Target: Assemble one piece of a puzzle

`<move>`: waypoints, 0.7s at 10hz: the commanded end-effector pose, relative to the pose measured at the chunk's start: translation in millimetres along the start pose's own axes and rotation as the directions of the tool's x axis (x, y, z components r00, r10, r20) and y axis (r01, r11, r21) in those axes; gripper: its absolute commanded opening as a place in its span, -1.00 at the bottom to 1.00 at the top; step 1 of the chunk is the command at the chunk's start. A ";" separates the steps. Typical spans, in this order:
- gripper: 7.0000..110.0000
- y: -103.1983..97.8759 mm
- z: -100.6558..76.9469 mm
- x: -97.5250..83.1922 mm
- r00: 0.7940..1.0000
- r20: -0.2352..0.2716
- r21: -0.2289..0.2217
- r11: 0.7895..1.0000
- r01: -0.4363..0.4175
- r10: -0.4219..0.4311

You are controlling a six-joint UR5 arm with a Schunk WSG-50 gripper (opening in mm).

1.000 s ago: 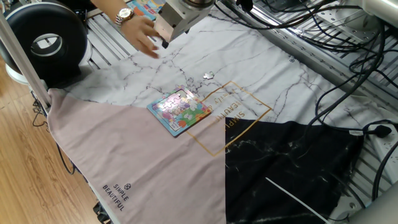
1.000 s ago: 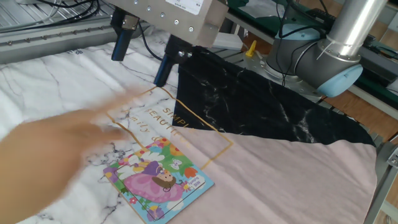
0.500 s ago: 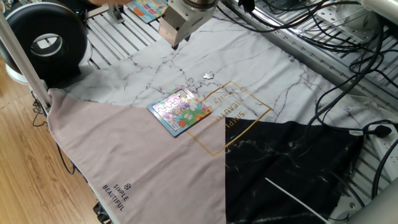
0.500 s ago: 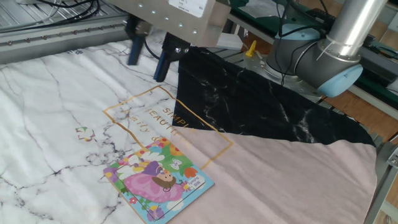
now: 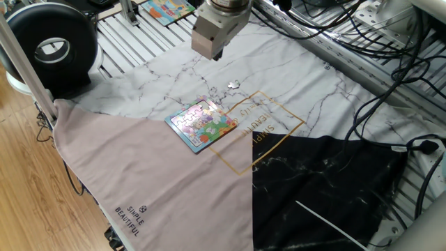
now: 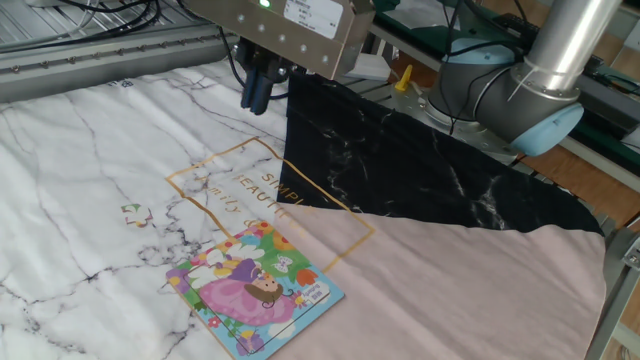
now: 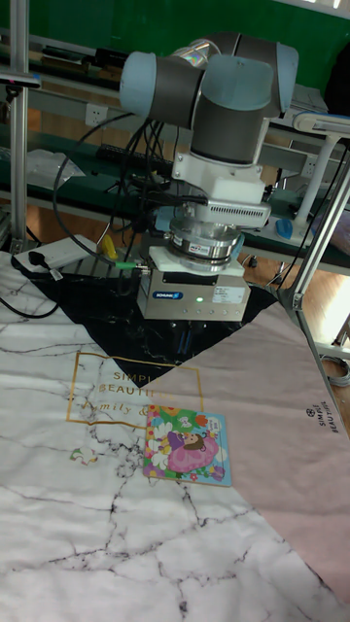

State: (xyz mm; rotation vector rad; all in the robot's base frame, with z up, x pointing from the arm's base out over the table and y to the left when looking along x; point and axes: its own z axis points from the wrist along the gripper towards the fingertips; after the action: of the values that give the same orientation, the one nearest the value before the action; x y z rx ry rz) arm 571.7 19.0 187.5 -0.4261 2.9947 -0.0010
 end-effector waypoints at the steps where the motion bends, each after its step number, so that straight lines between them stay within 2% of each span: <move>1: -1.00 7.1 1.6 8.9 0.999 -0.024 -0.041 0.999 0.027 -0.028; 3: -1.00 -8.5 0.1 2.0 1.000 -0.007 0.038 0.999 0.016 -0.016; 5: -1.00 -2.0 2.5 6.6 1.000 -0.022 0.022 1.000 -0.009 0.009; 6: -1.00 0.4 3.5 5.8 0.999 -0.019 0.017 0.999 -0.034 0.034; 7: -1.00 6.9 3.6 -0.5 0.999 0.006 -0.010 0.999 -0.051 0.051</move>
State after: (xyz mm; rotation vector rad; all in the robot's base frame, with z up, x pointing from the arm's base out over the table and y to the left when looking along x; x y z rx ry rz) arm 567.6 16.1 183.6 -0.4076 3.0113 -0.0337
